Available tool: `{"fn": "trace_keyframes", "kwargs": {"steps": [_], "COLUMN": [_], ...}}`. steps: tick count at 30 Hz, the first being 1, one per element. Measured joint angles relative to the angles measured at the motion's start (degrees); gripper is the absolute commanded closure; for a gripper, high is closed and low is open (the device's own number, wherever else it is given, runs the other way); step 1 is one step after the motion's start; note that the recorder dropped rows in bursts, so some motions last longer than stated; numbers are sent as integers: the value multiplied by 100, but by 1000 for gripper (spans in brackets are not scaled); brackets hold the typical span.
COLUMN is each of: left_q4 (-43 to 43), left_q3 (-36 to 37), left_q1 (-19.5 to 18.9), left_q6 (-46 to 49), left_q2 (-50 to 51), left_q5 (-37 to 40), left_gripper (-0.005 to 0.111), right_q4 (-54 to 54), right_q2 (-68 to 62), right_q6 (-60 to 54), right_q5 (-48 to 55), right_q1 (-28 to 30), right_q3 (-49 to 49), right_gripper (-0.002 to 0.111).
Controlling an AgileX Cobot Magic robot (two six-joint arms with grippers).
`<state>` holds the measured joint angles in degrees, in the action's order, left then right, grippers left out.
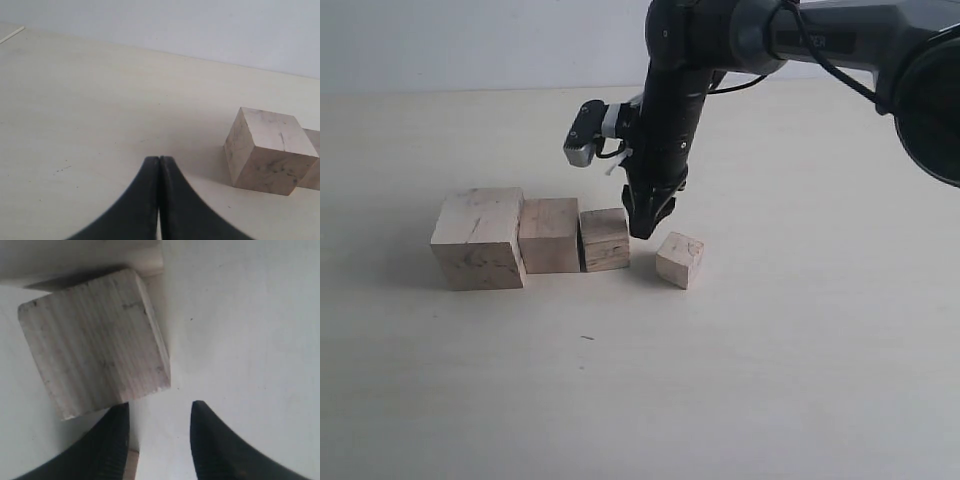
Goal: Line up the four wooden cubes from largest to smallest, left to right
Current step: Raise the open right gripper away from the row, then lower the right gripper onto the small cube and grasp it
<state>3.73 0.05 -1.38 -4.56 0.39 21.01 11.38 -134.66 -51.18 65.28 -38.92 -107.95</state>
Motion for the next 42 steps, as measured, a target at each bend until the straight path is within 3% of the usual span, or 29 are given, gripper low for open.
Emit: {"fn": "trace_keyframes", "kwargs": {"steps": [11, 23, 26, 31, 38, 42], "left_q4": [0, 0, 0, 0, 0, 0], "left_q3": [0, 0, 0, 0, 0, 0], "left_q1": [0, 0, 0, 0, 0, 0], "left_q6": [0, 0, 0, 0, 0, 0], "left_q2": [0, 0, 0, 0, 0, 0], "left_q5": [0, 0, 0, 0, 0, 0], "left_gripper": [107, 107, 107, 107, 107, 107], "right_q4": [256, -443, -459, -512, -409, -143], "right_q2": [-27, 361, 631, 1103, 1526, 1807], "right_q6": [0, 527, 759, 1397, 2288, 2354], "right_q5": [0, 45, 61, 354, 431, 409], "right_q1": [0, 0, 0, 0, 0, 0], "right_q3": [0, 0, 0, 0, 0, 567], "right_gripper": [70, 70, 78, 109, 108, 108]}}
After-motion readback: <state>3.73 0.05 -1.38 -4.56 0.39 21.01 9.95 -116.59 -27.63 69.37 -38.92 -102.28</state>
